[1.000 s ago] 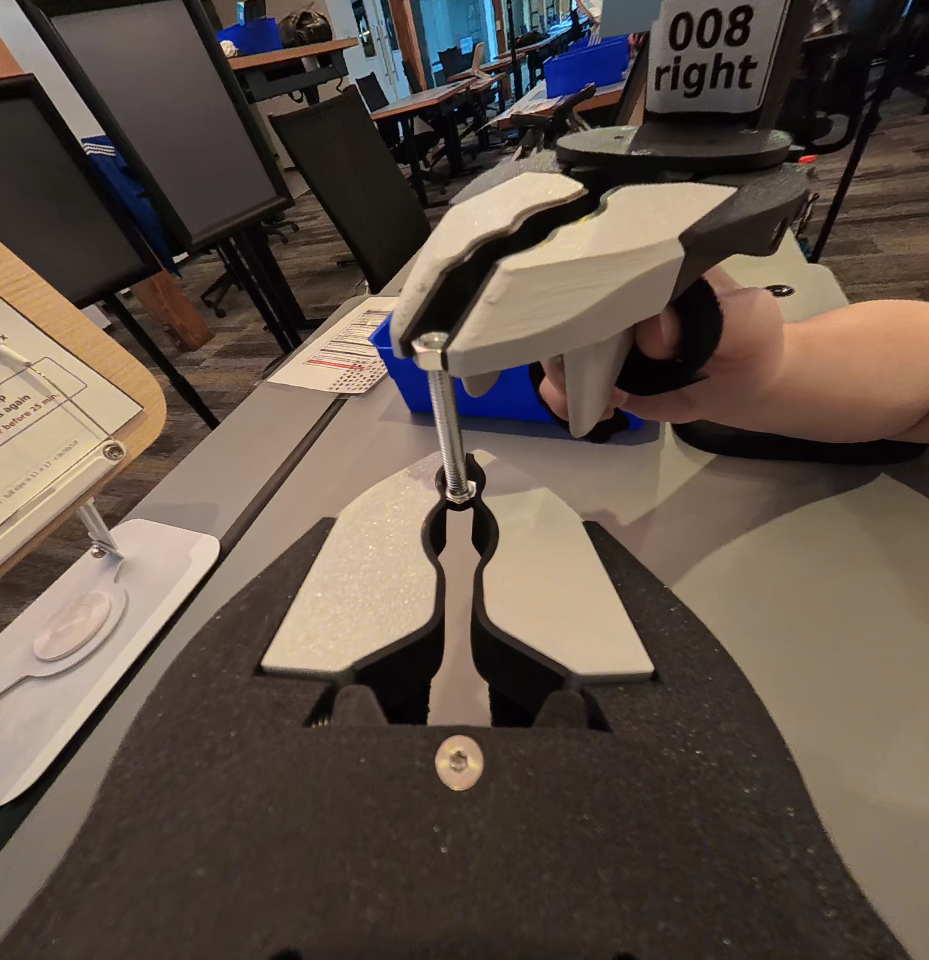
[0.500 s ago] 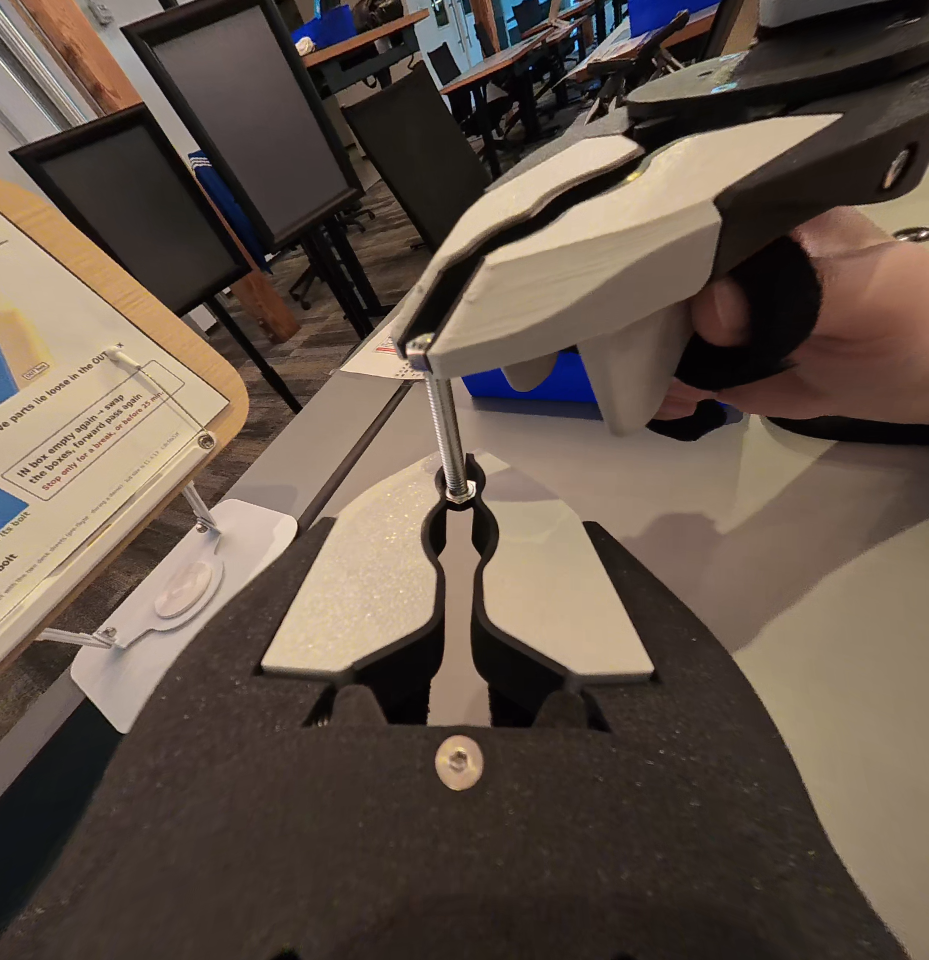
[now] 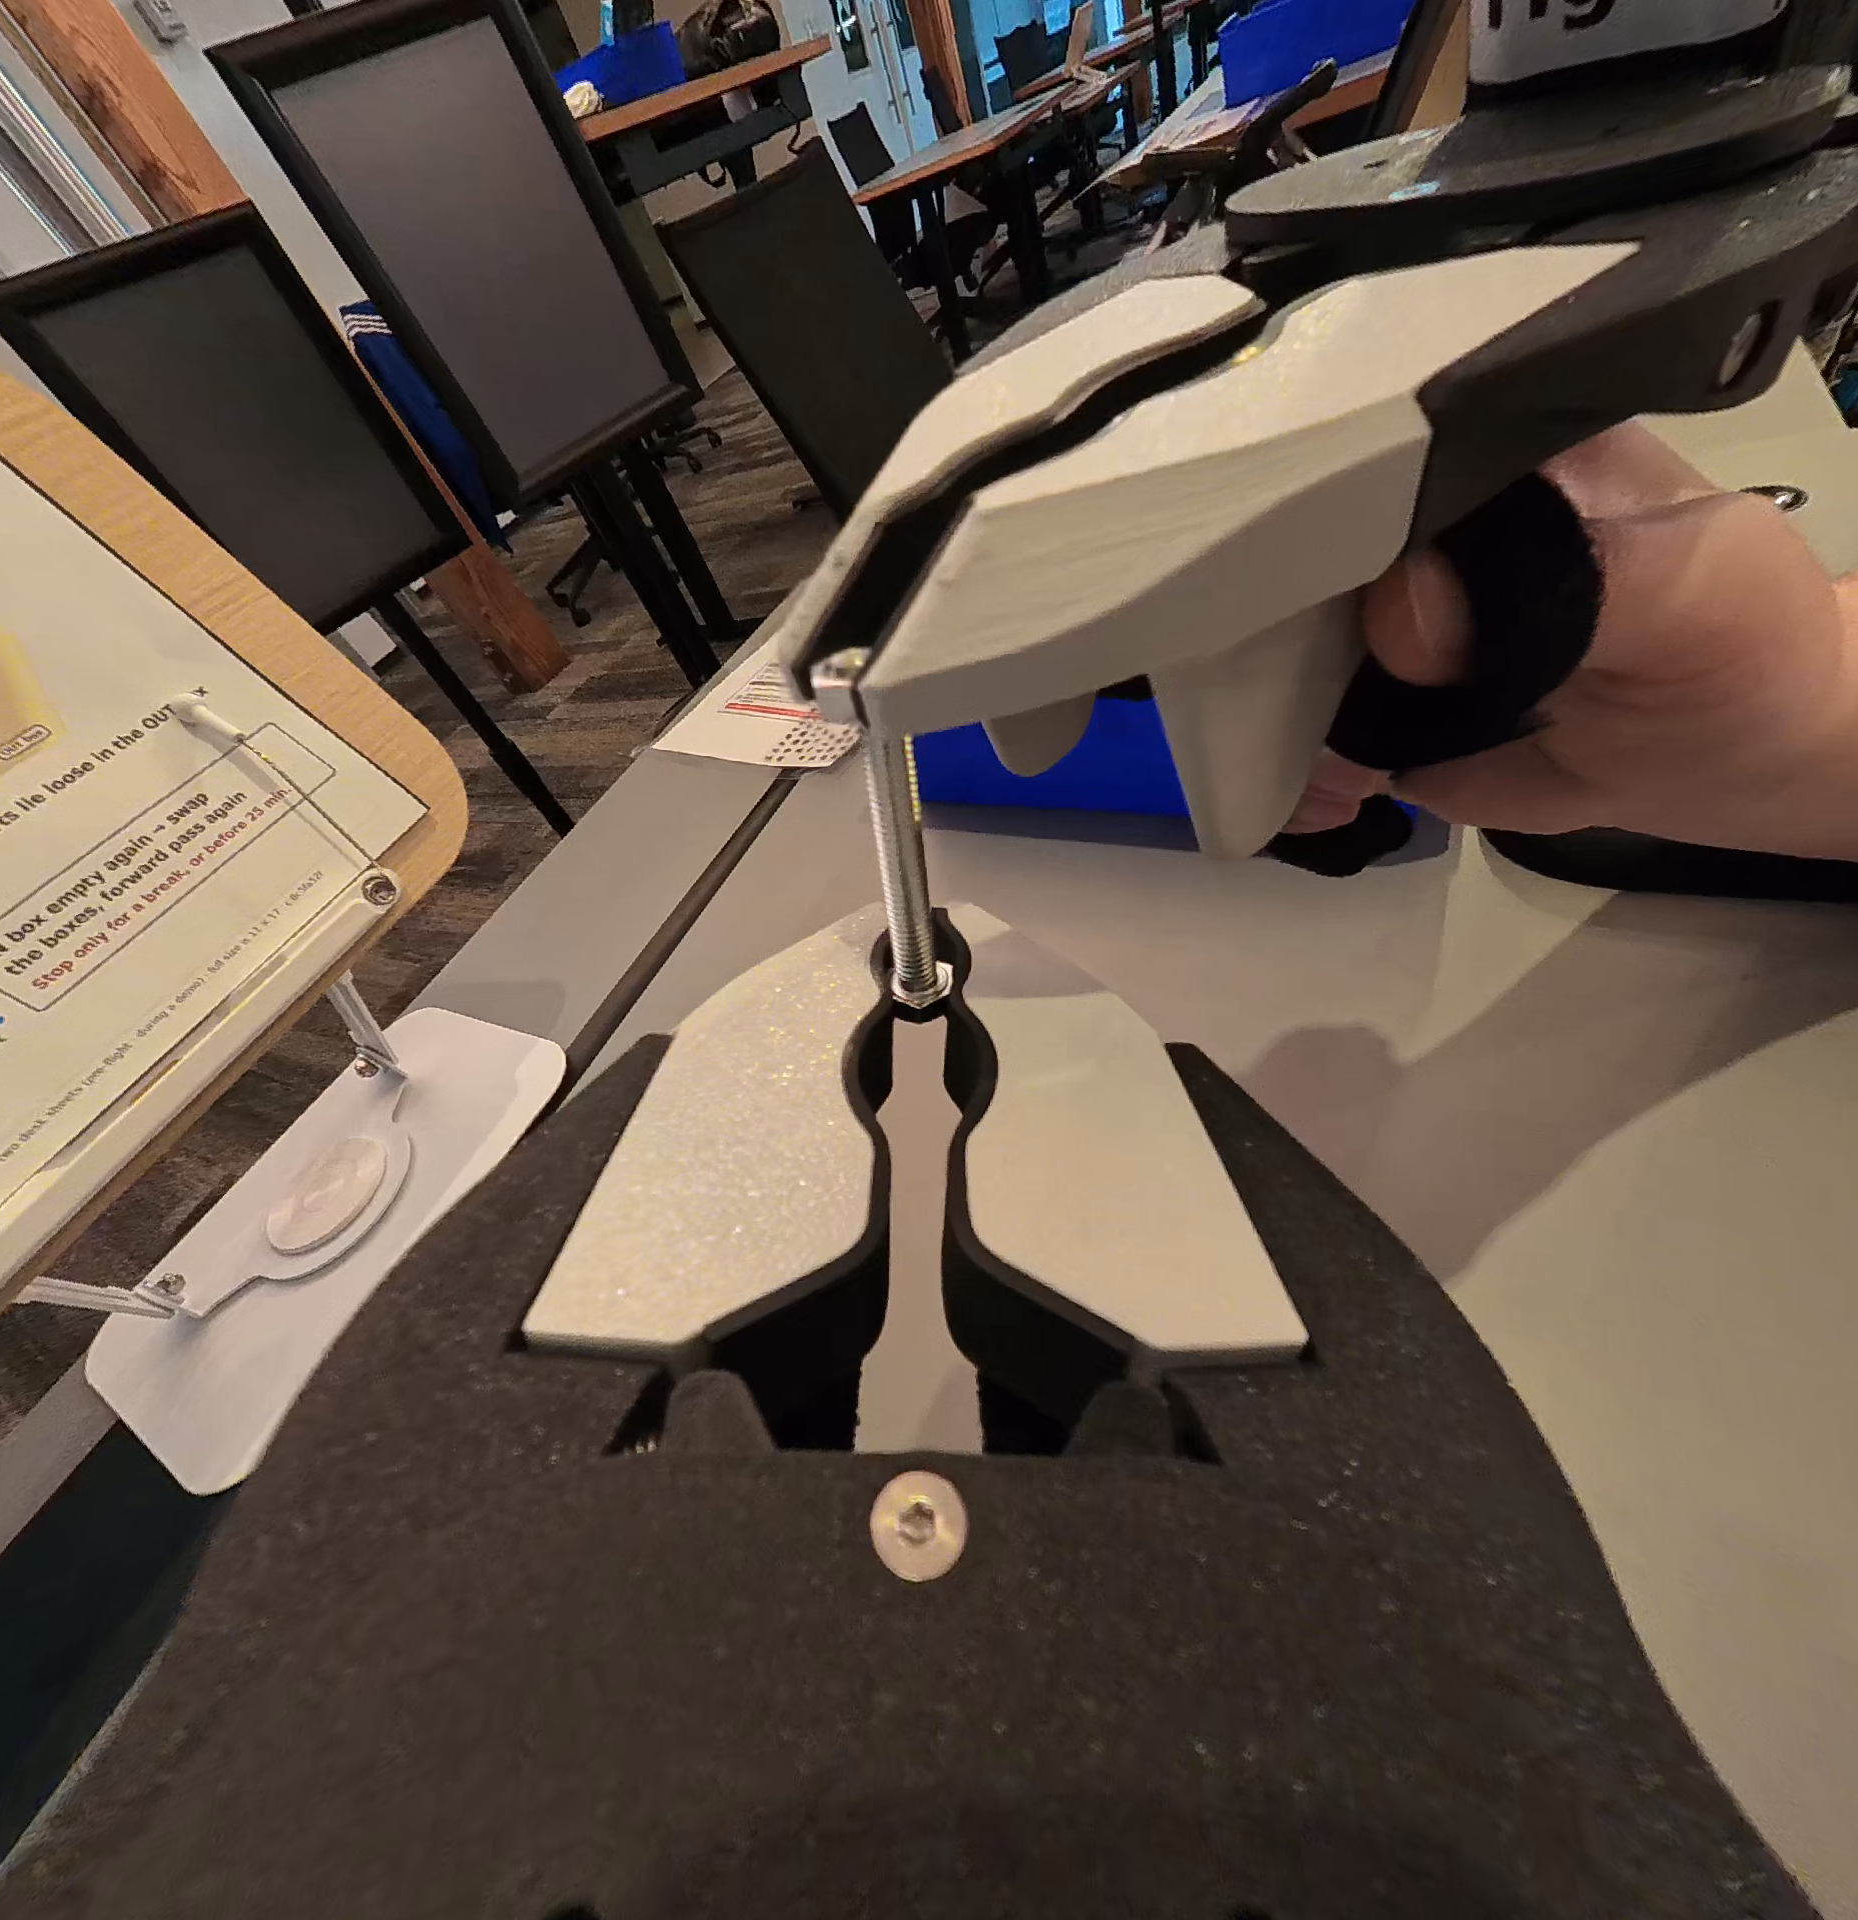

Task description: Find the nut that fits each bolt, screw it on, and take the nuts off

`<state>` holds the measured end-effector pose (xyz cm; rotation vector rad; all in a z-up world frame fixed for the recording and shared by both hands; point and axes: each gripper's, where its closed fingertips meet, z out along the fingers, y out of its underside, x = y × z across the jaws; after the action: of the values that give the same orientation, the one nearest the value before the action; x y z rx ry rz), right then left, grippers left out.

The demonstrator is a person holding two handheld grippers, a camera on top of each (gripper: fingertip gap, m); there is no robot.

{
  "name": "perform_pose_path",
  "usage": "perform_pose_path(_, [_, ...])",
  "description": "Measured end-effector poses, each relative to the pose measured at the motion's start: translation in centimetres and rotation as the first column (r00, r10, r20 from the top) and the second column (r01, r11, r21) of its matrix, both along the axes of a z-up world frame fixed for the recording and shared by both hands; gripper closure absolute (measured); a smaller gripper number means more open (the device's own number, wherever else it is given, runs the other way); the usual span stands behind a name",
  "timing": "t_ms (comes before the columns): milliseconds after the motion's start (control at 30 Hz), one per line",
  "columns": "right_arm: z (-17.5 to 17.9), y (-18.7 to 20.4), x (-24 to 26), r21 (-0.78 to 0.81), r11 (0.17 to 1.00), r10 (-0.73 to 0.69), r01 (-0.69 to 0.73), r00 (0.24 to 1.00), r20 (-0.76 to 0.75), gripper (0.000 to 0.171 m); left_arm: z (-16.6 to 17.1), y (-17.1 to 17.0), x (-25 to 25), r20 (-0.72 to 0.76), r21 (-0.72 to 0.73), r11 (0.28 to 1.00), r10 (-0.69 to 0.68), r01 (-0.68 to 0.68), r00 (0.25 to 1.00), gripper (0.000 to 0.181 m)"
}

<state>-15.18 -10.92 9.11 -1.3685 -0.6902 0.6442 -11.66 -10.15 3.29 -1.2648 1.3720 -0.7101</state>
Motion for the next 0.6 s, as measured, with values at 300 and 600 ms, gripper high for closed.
perform_pose_path(300, [0.0,-0.7,-0.4,0.01,0.996,0.087,-0.088,0.994,0.062,0.162,0.3,-0.6,-0.1,0.012,0.012,0.998,-0.064,0.064,0.998,0.178])
perform_pose_path(600, [0.3,-2.5,-0.7,0.005,0.959,0.281,-0.283,0.953,0.116,0.162,0.3,-3.0,0.0,0.001,0.023,0.974,-0.223,0.223,0.975,0.178])
